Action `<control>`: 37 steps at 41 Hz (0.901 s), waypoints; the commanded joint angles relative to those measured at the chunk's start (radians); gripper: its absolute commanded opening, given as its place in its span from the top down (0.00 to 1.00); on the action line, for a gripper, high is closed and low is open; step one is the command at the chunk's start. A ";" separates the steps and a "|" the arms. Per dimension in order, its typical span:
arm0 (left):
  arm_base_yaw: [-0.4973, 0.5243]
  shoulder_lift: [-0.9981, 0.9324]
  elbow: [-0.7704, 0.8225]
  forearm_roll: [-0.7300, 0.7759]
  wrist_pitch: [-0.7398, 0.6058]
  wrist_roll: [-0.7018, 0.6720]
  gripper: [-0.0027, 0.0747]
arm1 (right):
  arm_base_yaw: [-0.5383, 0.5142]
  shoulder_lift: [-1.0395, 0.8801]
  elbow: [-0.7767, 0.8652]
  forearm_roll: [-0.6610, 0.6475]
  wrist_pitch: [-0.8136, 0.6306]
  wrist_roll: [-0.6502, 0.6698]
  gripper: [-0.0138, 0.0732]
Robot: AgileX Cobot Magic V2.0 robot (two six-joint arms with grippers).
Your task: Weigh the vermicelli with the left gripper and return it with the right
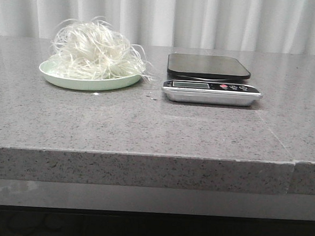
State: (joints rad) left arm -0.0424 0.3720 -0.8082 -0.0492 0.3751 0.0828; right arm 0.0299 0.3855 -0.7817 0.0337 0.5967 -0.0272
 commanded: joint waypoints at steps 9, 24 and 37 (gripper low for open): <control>0.001 0.149 -0.037 -0.010 0.085 -0.010 0.78 | -0.004 0.168 -0.045 -0.010 0.009 -0.006 0.66; 0.001 0.253 -0.037 -0.026 0.173 -0.010 0.78 | -0.004 0.271 -0.042 -0.010 0.039 -0.006 0.66; 0.001 0.299 -0.037 -0.059 0.196 -0.010 0.73 | -0.004 0.296 -0.042 -0.010 0.068 -0.006 0.45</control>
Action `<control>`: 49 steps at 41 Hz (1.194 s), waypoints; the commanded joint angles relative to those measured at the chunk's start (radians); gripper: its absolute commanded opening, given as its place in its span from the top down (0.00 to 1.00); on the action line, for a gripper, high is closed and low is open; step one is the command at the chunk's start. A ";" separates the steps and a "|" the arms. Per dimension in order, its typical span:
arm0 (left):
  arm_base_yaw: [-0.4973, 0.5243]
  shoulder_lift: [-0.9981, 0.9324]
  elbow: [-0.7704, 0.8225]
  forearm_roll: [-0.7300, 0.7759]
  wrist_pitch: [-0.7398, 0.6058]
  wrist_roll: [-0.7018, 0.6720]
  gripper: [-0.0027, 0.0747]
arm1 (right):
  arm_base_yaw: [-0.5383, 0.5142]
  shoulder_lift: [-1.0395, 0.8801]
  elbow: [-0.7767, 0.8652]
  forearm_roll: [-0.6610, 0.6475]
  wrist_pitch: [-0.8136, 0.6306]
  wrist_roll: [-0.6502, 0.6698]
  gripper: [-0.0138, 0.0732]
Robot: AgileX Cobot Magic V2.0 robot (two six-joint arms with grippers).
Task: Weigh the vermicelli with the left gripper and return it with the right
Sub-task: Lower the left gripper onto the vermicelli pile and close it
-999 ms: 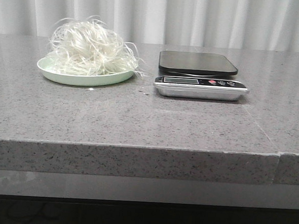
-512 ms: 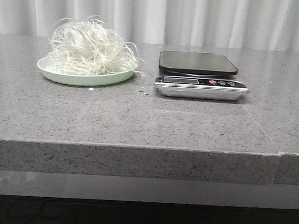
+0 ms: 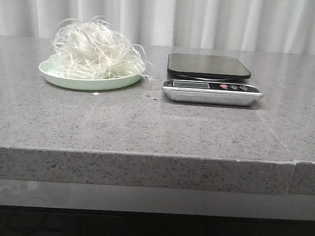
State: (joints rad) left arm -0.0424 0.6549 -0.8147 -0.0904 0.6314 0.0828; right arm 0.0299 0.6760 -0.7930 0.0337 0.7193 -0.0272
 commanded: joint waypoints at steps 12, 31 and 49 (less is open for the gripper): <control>-0.110 0.105 -0.030 -0.018 -0.108 -0.001 0.27 | -0.004 0.006 -0.031 -0.010 -0.056 -0.006 0.21; -0.280 0.487 -0.136 -0.014 -0.331 0.001 0.25 | -0.004 0.006 -0.031 -0.010 -0.056 -0.006 0.21; -0.292 0.850 -0.354 -0.018 -0.378 0.001 0.25 | -0.004 0.006 -0.031 -0.010 -0.056 -0.006 0.21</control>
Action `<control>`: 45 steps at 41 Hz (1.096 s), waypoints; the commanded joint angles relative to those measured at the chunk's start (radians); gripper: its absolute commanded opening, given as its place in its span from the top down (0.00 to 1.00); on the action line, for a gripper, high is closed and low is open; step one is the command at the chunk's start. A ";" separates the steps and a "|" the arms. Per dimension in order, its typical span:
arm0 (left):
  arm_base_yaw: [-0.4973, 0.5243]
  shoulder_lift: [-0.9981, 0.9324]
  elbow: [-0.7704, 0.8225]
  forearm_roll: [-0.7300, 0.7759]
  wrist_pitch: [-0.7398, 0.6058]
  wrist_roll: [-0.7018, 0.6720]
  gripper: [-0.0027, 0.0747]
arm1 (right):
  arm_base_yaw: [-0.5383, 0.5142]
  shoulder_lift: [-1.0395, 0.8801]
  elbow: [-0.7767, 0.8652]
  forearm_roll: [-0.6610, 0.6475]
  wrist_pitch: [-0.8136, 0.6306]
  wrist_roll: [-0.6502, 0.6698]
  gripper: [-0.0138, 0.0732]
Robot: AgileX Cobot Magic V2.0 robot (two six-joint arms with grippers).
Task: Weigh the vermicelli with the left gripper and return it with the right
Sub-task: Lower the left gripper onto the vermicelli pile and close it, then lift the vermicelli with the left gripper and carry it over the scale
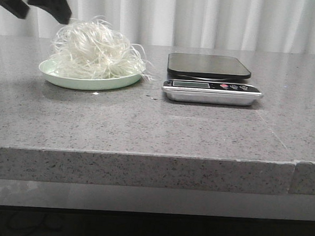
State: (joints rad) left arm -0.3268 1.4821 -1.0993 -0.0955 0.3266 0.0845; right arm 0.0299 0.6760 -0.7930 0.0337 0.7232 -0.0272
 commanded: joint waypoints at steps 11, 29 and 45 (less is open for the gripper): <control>-0.008 0.168 -0.167 -0.018 -0.127 -0.001 0.25 | -0.004 0.006 -0.031 -0.010 -0.059 -0.006 0.21; -0.012 0.236 -0.211 -0.060 -0.144 -0.001 0.48 | -0.004 0.006 -0.031 -0.010 -0.059 -0.006 0.21; -0.012 0.215 -0.211 -0.060 -0.118 -0.001 0.78 | -0.004 0.006 -0.031 -0.010 -0.059 -0.006 0.21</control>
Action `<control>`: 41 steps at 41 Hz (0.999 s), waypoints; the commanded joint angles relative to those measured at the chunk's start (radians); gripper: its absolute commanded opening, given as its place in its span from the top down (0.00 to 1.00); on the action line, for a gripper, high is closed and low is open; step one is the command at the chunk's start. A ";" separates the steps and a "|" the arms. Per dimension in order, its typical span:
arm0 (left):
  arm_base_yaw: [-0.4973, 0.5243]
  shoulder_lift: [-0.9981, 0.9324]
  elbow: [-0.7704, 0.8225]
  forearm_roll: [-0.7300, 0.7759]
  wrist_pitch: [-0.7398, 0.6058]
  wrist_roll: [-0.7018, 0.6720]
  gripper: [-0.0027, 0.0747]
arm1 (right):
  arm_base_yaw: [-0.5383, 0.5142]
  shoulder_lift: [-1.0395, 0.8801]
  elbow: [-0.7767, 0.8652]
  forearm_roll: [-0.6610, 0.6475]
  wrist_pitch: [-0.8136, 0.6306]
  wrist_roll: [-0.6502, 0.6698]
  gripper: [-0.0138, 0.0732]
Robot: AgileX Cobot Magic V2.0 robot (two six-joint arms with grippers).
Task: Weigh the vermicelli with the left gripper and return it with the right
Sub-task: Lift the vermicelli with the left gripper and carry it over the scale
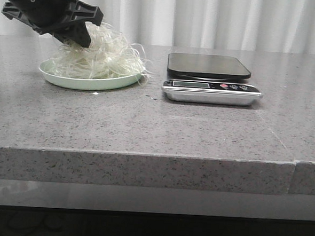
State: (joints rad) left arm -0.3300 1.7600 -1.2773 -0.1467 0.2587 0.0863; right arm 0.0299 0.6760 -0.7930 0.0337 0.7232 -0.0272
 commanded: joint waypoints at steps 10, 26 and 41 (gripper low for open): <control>-0.019 -0.145 -0.040 -0.006 -0.048 -0.002 0.78 | -0.004 0.006 -0.031 -0.010 -0.059 -0.006 0.21; -0.137 -0.234 -0.190 0.002 -0.048 -0.002 0.78 | -0.004 0.006 -0.031 -0.010 -0.059 -0.006 0.21; -0.290 -0.188 -0.331 0.043 -0.155 -0.002 0.78 | -0.004 0.006 -0.031 -0.010 -0.059 -0.006 0.21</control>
State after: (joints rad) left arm -0.5914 1.5918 -1.5417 -0.1062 0.2514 0.0863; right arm 0.0299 0.6760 -0.7930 0.0337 0.7232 -0.0272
